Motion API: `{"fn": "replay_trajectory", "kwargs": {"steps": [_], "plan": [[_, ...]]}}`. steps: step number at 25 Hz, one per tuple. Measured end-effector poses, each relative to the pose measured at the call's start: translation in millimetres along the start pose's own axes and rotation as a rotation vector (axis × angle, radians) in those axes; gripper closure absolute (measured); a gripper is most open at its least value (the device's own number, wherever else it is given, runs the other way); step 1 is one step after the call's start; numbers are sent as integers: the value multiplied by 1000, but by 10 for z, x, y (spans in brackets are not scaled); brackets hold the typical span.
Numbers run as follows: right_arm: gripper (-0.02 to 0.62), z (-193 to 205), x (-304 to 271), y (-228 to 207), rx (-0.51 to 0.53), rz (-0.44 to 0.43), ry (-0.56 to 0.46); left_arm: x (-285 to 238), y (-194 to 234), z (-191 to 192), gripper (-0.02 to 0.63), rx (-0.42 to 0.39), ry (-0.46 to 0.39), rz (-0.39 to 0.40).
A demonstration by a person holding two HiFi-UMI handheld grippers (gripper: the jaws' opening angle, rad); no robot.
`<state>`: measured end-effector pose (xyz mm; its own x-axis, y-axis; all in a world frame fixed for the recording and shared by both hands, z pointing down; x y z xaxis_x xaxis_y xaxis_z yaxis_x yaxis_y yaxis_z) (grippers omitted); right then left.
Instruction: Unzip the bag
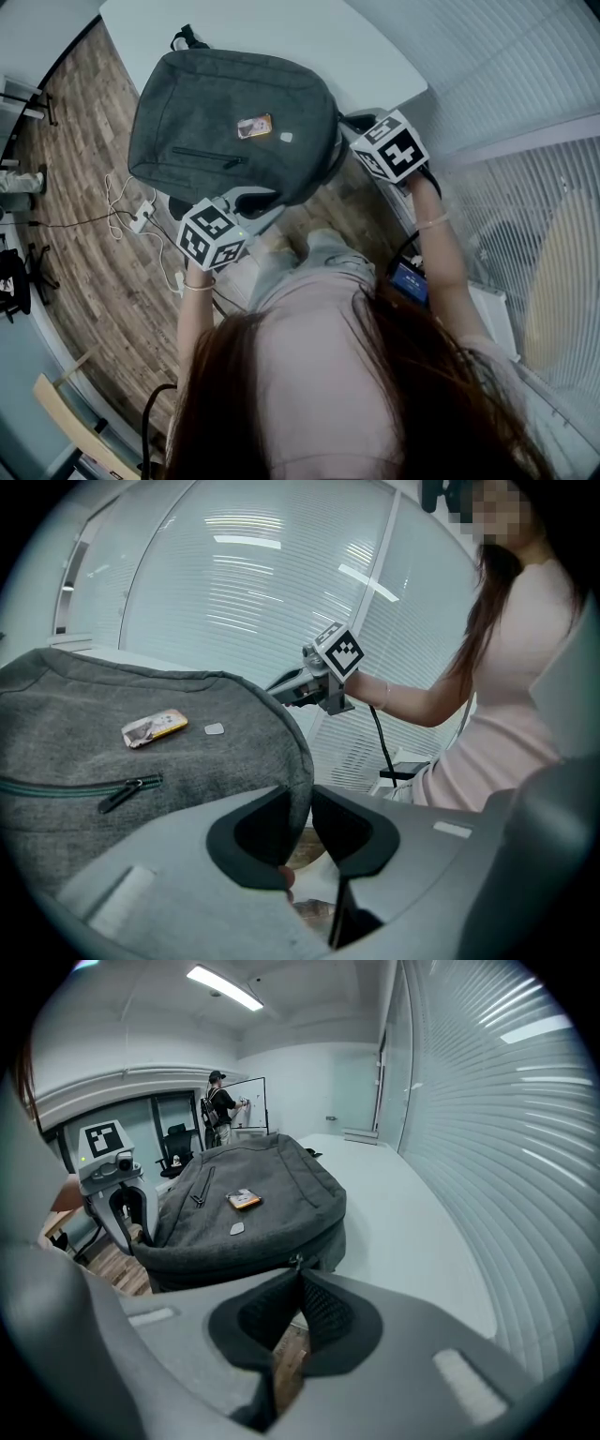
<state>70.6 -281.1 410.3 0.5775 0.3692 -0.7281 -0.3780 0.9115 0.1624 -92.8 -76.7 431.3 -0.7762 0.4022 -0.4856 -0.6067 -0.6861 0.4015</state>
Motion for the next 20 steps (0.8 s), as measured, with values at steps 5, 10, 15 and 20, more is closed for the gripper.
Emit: {"fn": "replay_trajectory", "kwargs": {"steps": [5,10,15,20], "plan": [[584,-31,-35,-45,30,0,2,-1,11,7,517,0,1,5],[584,-70,-39,-73,57,3,3,9,12,0,517,1,0,11],[583,-94,-71,-98,95,22,2,5,23,10,518,0,-1,15],[583,-114,-76,-111,109,23,0,6,22,10,520,2,-2,21]]}}
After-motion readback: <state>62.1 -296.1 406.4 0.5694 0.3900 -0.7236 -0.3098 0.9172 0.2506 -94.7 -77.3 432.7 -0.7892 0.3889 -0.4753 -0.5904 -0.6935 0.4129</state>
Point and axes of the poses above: the fingertips, and each gripper's own axes: x backward along the fingers, y to its left, z out of its underside, the point moved 9 cm from there along x, backward along the fingers, and after that the axes turned 10 degrees about z, right-handed, at the moved point
